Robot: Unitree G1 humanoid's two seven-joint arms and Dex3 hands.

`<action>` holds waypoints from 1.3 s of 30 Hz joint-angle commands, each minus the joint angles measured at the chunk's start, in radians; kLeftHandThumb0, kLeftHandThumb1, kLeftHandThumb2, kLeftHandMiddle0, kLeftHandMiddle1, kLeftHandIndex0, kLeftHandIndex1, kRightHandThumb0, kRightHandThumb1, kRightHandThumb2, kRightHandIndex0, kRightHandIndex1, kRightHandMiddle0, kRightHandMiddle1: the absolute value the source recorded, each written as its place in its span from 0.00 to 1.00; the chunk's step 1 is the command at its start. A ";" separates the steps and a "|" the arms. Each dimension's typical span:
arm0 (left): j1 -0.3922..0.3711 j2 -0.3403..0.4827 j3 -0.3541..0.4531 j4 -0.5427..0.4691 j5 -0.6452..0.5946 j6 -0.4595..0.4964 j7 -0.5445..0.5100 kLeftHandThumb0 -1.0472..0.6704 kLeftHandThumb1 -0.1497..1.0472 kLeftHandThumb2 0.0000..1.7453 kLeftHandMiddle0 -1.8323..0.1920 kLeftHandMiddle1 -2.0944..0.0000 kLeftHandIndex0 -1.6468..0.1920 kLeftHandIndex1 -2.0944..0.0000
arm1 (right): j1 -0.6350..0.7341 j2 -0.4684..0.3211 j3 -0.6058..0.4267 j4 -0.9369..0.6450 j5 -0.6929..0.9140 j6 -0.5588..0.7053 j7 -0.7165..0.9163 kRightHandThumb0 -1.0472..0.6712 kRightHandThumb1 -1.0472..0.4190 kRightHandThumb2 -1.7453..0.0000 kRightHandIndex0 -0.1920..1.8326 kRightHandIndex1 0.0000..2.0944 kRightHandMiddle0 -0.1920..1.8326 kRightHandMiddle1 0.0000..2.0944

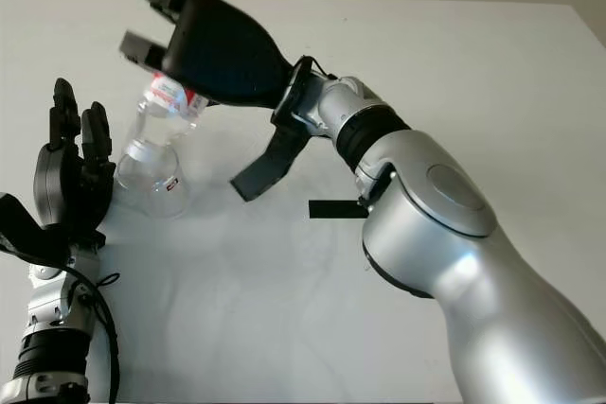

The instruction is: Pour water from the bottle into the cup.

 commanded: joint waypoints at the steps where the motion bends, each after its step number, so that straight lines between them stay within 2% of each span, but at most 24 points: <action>1: 0.022 -0.011 0.002 0.022 -0.006 -0.009 -0.005 0.25 1.00 0.31 0.96 0.98 1.00 0.98 | 0.041 0.016 -0.123 -0.008 0.138 -0.033 0.134 0.33 0.00 0.76 0.68 1.00 0.48 1.00; 5: 0.026 -0.007 0.003 0.021 -0.012 -0.007 -0.019 0.25 1.00 0.31 0.97 0.98 1.00 1.00 | 0.102 0.041 -0.312 -0.027 0.377 -0.062 0.387 0.34 0.00 0.74 0.71 1.00 0.48 1.00; 12: 0.033 -0.009 0.004 0.008 -0.011 0.002 -0.014 0.25 1.00 0.31 0.97 0.97 1.00 1.00 | 0.211 0.048 -0.542 -0.066 0.665 0.000 0.796 0.36 0.00 0.71 0.68 1.00 0.48 1.00; 17: 0.046 -0.009 -0.002 -0.008 0.001 0.006 -0.006 0.25 1.00 0.32 0.96 0.97 1.00 0.99 | 0.286 0.010 -0.618 -0.106 0.745 0.074 0.962 0.37 0.00 0.70 0.67 1.00 0.49 1.00; 22: 0.047 -0.014 -0.003 -0.005 -0.002 0.003 -0.011 0.25 1.00 0.32 0.95 0.97 0.98 0.98 | 0.385 -0.022 -0.693 -0.236 0.840 0.203 1.102 0.37 0.00 0.70 0.67 1.00 0.54 1.00; 26: 0.045 -0.014 -0.007 0.002 0.007 0.006 -0.003 0.25 1.00 0.33 0.94 0.97 0.98 0.98 | 0.480 -0.044 -0.749 -0.387 0.923 0.330 1.199 0.39 0.00 0.68 0.71 1.00 0.59 1.00; 33: 0.041 -0.015 -0.009 0.008 -0.010 0.016 -0.016 0.26 1.00 0.34 0.94 0.97 0.99 0.98 | 0.668 -0.081 -0.790 -0.698 1.001 0.503 1.286 0.38 0.00 0.66 0.73 1.00 0.62 1.00; 39: 0.050 -0.014 -0.008 0.001 -0.010 0.017 -0.013 0.27 1.00 0.36 0.94 0.97 0.98 0.98 | 0.830 -0.078 -0.823 -0.955 1.069 0.641 1.294 0.37 0.00 0.67 0.70 1.00 0.58 1.00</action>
